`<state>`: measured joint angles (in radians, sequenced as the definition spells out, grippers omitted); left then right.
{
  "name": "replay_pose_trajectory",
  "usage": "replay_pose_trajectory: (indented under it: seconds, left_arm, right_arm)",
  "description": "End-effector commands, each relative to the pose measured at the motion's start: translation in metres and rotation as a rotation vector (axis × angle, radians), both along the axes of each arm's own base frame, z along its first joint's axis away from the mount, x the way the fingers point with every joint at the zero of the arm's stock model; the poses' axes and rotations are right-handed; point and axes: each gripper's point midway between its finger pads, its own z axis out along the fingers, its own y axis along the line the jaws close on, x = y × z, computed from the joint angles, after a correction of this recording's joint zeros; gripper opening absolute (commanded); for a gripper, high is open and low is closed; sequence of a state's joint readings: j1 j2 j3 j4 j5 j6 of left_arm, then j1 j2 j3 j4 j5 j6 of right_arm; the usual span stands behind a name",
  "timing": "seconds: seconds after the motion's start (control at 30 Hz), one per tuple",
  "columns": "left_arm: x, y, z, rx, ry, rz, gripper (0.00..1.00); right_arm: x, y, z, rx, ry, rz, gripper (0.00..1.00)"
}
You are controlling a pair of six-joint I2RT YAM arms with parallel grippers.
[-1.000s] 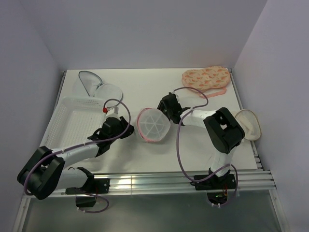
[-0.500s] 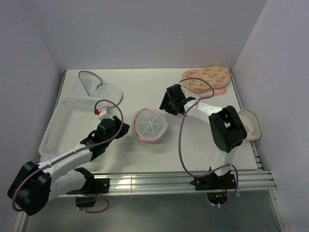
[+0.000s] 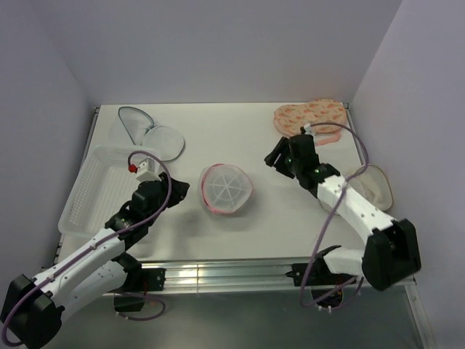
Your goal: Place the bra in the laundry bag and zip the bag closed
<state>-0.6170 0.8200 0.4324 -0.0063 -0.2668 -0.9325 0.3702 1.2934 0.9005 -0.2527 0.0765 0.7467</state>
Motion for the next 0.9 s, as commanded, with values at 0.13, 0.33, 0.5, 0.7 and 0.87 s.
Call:
replay_pose_trajectory:
  seconds: [0.13, 0.33, 0.5, 0.7, 0.87]
  left_arm:
    - [-0.005, -0.003, 0.032, -0.008, -0.070, -0.044, 0.38]
    - [-0.007, -0.002, 0.040, 0.001, -0.082, -0.056, 0.38]
    - [-0.007, -0.004, 0.046, -0.008, -0.093, -0.062, 0.39]
    - [-0.009, -0.004, 0.048, -0.007, -0.092, -0.068, 0.38]
    - [-0.011, 0.000, 0.052, -0.006, -0.099, -0.062, 0.39]
  right_arm:
    - [-0.083, 0.015, 0.022, 0.319, -0.065, 0.065, 0.65]
    - [-0.139, 0.050, 0.031, 0.512, -0.063, 0.145, 0.64]
    - [-0.171, 0.087, 0.028, 0.630, -0.025, 0.179, 0.64]
    - [-0.189, 0.122, 0.007, 0.706, 0.053, 0.134, 0.65]
    - [-0.186, 0.135, 0.003, 0.754, 0.052, 0.099, 0.59]
